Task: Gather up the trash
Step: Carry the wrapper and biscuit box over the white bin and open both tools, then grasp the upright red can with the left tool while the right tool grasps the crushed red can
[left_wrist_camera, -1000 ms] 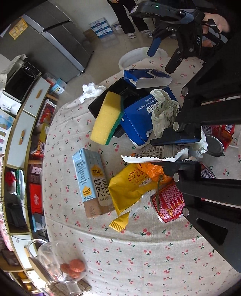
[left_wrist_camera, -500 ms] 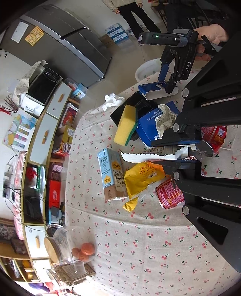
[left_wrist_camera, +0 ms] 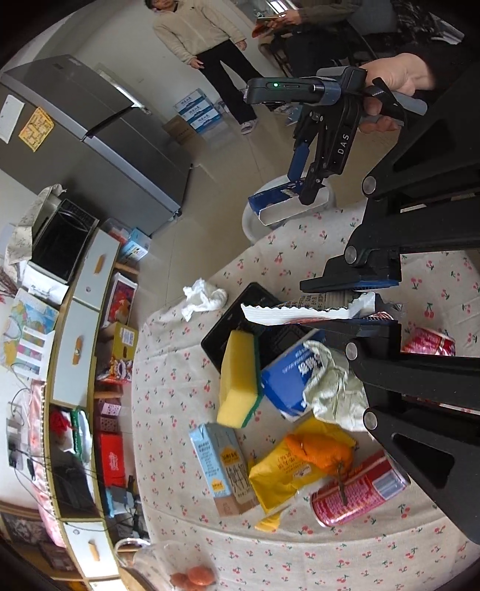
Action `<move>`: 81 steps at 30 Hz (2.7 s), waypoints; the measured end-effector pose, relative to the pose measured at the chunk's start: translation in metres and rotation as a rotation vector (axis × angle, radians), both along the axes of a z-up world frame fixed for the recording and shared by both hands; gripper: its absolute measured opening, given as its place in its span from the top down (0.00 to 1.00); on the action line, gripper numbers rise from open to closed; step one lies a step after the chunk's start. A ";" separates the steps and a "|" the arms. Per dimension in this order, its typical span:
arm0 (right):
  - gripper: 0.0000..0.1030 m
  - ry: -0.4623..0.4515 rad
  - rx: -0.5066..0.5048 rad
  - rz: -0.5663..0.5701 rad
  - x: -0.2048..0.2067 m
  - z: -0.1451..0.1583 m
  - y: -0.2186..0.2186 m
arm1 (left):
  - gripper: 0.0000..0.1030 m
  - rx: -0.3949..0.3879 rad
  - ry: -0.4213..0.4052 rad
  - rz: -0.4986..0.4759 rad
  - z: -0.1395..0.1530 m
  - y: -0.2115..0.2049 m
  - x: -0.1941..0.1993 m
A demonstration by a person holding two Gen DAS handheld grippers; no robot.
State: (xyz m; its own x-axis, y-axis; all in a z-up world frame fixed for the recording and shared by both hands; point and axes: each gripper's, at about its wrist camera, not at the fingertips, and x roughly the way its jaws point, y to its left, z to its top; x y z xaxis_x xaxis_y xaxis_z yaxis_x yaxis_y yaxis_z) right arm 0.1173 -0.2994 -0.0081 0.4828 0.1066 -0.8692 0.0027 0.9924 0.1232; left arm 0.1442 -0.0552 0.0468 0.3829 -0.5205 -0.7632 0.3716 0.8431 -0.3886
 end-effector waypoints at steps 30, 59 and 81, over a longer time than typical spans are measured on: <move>0.37 0.087 0.000 -0.270 -0.075 -0.012 -0.157 | 0.46 0.131 0.043 -0.241 -0.076 -0.224 0.044; 0.37 0.085 -0.061 -0.234 0.002 -0.036 -0.089 | 0.02 0.315 -0.091 0.006 -0.023 -0.005 -0.025; 0.14 0.060 0.006 -0.173 -0.020 -0.021 -0.038 | 0.02 0.292 0.198 0.198 -0.075 0.102 -0.008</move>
State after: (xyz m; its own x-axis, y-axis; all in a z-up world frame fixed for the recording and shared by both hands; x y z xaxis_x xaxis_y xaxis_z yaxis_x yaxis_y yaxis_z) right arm 0.0975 -0.3374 -0.0288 0.4414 0.0317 -0.8968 0.1807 0.9758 0.1234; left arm 0.1366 0.0467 -0.0284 0.2849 -0.2017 -0.9371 0.1332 0.9764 -0.1697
